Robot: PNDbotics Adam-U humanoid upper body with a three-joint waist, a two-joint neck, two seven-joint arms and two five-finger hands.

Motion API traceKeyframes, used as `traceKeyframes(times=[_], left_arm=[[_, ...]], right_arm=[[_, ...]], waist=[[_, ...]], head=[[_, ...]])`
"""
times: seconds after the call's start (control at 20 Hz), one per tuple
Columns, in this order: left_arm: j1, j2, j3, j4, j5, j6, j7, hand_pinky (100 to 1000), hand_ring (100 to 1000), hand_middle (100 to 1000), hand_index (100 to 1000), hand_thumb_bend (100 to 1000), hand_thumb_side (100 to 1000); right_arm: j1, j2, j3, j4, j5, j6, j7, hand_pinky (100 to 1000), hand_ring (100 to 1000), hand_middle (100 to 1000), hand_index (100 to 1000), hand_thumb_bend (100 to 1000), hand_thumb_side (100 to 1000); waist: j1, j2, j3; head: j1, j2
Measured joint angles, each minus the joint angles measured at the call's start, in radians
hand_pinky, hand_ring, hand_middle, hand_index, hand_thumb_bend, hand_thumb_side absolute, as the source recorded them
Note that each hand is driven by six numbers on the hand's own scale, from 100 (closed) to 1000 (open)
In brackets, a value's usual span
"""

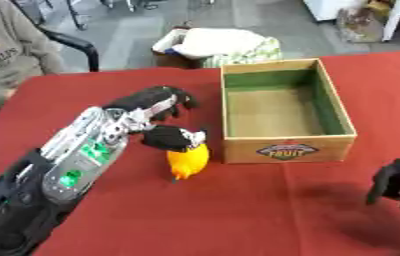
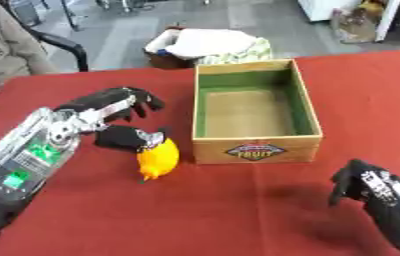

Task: Pick up objects on the table and place them in the box.

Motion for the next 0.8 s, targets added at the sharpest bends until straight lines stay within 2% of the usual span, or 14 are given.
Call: traceKeyframes(times=[0.6,0.8], left_arm=[[-0.007,0.0,-0.042,0.082,-0.054,-0.032,-0.073,759,800,833,892,418,767],[-0.013,-0.001,-0.05,0.115,-0.088,-0.046,-0.098,768,808,837,896,453,742]], right_arm=[[0.0,0.0,0.0,0.0,0.0,0.0,0.0,426,410,384,554,100,742],[0.0,0.0,0.0,0.0,0.0,0.0,0.0,427,410,384,554,100,742]], waist=[[0.002,0.0,-0.003],[0.002,0.0,-0.003]], head=[[0.0,0.0],[0.0,0.0]])
